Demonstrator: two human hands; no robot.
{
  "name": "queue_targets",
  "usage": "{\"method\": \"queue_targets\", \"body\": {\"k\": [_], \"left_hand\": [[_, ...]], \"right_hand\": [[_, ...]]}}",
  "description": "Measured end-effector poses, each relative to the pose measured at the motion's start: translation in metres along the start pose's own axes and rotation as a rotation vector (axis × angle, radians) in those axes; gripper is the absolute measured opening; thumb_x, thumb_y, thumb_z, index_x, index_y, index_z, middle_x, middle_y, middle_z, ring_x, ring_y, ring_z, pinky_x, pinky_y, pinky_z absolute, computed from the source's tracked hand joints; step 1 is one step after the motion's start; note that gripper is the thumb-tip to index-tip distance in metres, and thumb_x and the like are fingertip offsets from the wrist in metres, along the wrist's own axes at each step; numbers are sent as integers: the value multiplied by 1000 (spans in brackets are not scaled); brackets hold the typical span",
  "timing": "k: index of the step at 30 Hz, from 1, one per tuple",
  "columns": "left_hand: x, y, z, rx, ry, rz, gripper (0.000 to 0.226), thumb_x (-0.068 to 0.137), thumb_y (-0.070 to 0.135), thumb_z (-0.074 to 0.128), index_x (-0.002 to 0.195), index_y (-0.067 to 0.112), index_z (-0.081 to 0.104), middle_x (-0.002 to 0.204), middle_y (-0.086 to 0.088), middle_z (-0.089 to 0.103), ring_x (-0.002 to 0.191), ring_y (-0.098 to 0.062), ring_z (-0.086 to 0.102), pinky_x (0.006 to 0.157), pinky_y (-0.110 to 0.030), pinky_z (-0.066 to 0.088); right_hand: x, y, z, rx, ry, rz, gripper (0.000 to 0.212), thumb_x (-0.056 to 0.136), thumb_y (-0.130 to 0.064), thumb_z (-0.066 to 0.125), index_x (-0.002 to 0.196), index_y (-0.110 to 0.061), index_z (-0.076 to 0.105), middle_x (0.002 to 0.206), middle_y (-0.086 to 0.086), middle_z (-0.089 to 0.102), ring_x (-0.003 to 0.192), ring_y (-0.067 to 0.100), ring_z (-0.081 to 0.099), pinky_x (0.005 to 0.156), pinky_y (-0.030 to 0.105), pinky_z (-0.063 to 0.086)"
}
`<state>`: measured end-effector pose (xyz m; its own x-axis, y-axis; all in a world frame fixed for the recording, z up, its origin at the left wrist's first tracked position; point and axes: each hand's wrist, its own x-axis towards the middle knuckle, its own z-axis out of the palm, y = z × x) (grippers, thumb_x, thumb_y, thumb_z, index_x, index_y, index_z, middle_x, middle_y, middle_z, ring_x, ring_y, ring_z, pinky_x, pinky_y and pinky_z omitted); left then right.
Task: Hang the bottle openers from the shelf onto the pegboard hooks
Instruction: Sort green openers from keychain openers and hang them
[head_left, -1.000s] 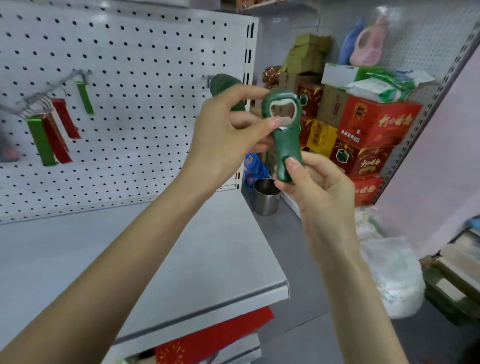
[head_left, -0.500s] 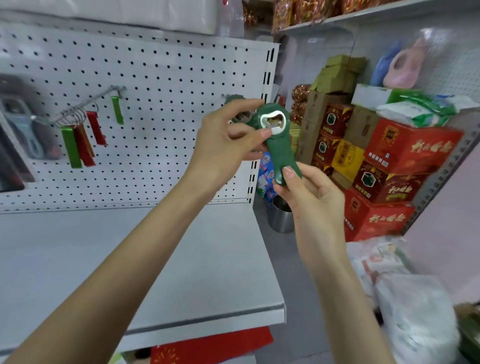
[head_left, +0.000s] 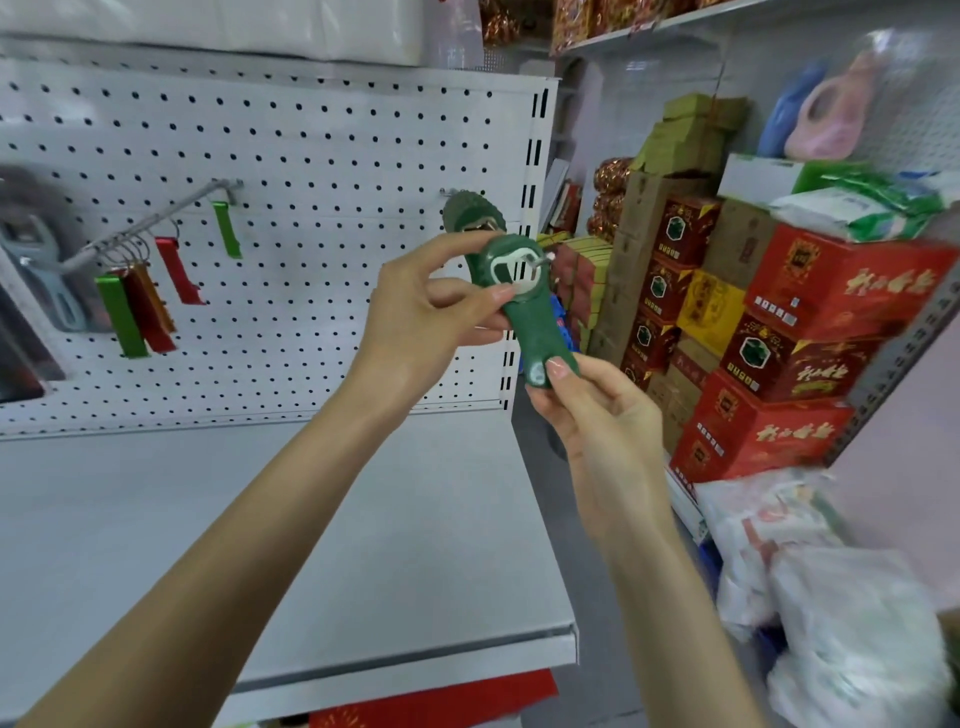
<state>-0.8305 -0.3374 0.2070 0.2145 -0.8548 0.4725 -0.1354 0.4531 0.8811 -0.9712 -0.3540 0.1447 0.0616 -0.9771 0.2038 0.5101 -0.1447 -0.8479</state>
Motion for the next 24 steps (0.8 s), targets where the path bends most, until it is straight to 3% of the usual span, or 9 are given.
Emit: {"method": "queue_targets", "body": {"k": [18,24], "left_hand": [[43,-26,-5,50,158,-54,28,85,11,69,104,13,50,77,-12,73,69,-18,72,62,-25,58],[56,-34,-5,31,195,-57,27,84,15,71,99,12,49,78,-14,72,71,-20,72,61,-25,58]], "right_hand": [[61,21,22,12,54,101,22,87,-2,66,106,9,64,86,6,74,72,12,70,72,21,55],[74,25,28,3,66,110,15,87,-2,66,100,4,66,73,-4,74,71,10,70,70,19,55]]}}
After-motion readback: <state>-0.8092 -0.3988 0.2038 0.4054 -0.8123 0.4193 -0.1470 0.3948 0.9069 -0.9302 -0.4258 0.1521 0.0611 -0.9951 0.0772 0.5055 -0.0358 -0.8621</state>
